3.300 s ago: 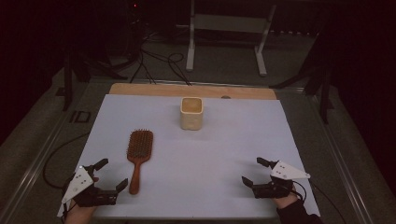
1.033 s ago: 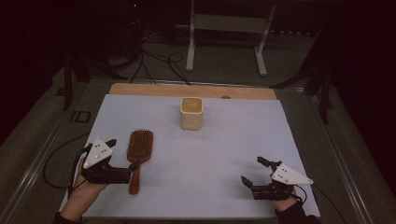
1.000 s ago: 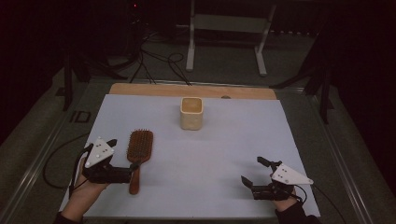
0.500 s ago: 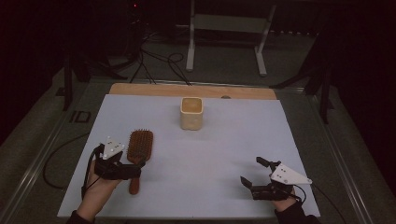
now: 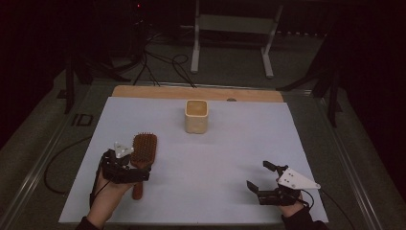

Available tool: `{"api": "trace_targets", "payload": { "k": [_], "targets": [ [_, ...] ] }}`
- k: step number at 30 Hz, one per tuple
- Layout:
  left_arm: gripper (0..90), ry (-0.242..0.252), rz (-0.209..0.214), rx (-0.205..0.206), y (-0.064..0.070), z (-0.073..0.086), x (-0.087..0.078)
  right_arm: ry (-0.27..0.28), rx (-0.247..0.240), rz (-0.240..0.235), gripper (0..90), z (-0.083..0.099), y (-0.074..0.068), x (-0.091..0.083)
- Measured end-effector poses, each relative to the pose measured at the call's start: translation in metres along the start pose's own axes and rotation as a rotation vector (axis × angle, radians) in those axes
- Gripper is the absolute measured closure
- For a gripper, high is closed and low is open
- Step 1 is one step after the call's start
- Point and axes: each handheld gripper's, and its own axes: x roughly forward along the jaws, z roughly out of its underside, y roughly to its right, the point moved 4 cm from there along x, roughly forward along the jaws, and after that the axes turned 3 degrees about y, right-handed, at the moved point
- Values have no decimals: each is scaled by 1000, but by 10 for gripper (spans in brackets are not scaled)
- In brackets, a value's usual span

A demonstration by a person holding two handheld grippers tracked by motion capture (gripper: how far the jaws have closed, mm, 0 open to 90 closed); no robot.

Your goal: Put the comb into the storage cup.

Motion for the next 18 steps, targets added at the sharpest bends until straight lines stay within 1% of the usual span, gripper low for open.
{"api": "trace_targets", "payload": {
  "k": [1,3,4,7,11,12,18],
  "targets": [
    [0,-15,-10,-12,0,0,2,-1,0,0,92,0,0,0],
    [0,-48,-12,-29,-1,1,4,1,1,0,92,0,1,0],
    [0,-59,-22,-31,-1,1,5,0,-1,3,92,0,1,0],
    [0,-80,-28,-46,-2,1,8,2,0,1,92,0,1,0],
    [0,-113,-25,-54,-1,0,11,4,-1,1,92,0,1,0],
    [0,-123,-22,-64,-1,1,12,4,1,1,92,0,1,0],
    [0,-202,-14,-84,-2,5,20,3,1,1,92,0,1,0]
  ]
}}
